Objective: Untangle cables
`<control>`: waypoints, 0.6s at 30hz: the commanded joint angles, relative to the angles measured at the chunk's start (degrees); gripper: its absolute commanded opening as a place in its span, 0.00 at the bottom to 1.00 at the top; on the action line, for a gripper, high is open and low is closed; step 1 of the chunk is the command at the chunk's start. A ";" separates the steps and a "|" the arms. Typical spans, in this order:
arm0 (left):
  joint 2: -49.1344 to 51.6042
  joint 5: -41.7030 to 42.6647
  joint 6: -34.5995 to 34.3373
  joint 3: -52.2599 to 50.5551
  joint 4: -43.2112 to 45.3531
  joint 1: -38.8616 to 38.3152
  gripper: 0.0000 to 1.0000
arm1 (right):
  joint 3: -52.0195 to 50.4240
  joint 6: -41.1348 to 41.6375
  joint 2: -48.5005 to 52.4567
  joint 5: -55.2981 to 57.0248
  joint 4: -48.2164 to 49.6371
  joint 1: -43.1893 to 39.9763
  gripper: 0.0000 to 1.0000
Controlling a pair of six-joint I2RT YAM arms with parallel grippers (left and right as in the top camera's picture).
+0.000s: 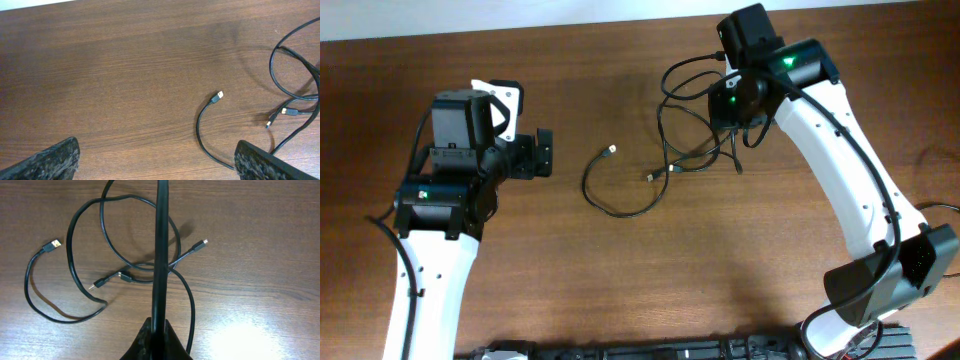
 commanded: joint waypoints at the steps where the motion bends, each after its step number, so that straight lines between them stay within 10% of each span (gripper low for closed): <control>1: -0.55 -0.17 -0.57 0.39 -0.04 0.17 0.99 | 1.03 -0.13 -0.92 1.38 0.13 -0.26 0.04; 18: -0.55 -0.17 -0.57 0.39 -0.04 0.17 0.99 | 2.21 -2.75 -0.94 2.05 0.81 -0.39 0.04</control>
